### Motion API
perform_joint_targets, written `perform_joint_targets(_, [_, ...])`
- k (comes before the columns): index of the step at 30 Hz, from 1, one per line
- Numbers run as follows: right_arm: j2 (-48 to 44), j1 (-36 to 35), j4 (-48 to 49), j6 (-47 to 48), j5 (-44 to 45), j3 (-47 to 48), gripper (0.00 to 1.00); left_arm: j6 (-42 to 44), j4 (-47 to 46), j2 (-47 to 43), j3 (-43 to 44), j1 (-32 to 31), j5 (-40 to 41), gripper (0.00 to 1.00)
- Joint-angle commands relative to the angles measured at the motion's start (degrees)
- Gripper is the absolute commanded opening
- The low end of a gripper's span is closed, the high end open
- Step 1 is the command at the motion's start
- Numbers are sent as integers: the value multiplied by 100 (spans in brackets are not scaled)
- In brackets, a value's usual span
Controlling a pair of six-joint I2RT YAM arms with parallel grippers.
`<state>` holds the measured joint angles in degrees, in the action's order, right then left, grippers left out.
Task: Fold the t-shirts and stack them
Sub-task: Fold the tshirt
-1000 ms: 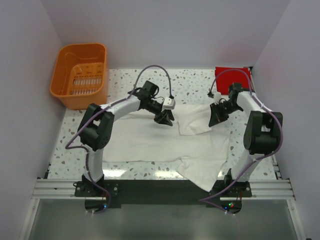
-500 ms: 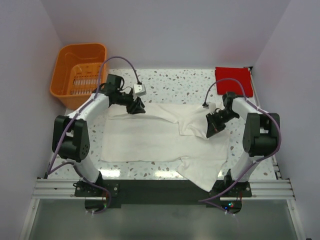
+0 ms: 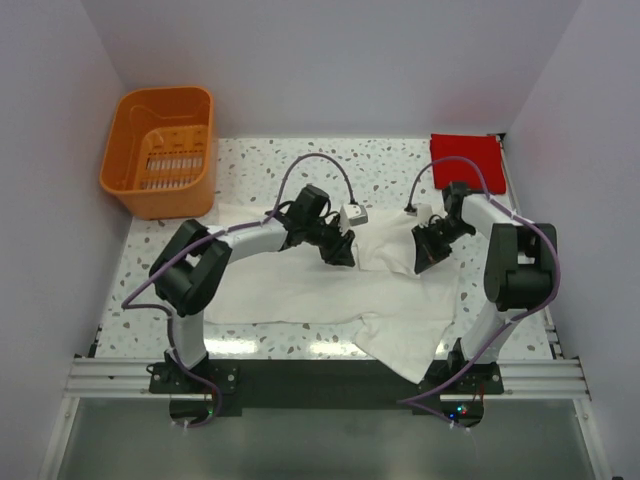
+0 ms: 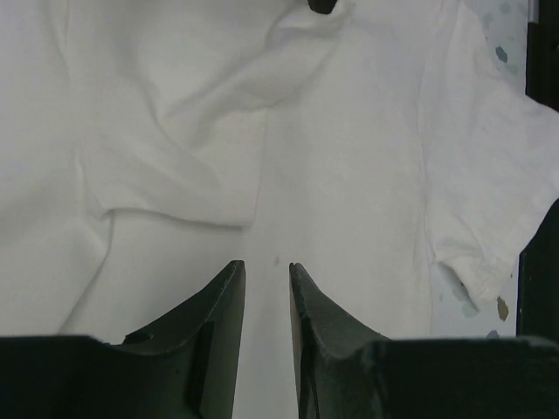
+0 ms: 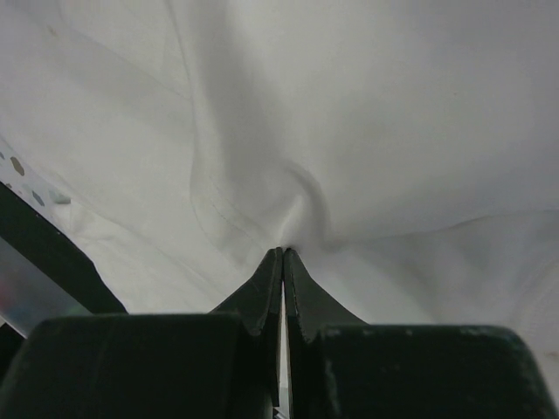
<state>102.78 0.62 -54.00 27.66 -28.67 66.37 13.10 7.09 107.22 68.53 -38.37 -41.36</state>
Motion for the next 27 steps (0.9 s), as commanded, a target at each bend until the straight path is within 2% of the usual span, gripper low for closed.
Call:
perform_joint_targets(1, [-21,-176,153,-120,124,-10,0,-1722,-830,220,56,-12,94,32])
perform_joint_targets(7, [-74,-194,276,-200,124,-150,0,-2294,-1087,308,81,-100,216,36])
perform_joint_targets(16, [-109,-212,302,-121,212,-212,0,-2708,-420,897,679,-188,349,35])
perform_joint_targets(27, [-109,-220,311,-50,265,-142,0,-2936,-112,1266,960,-276,471,28])
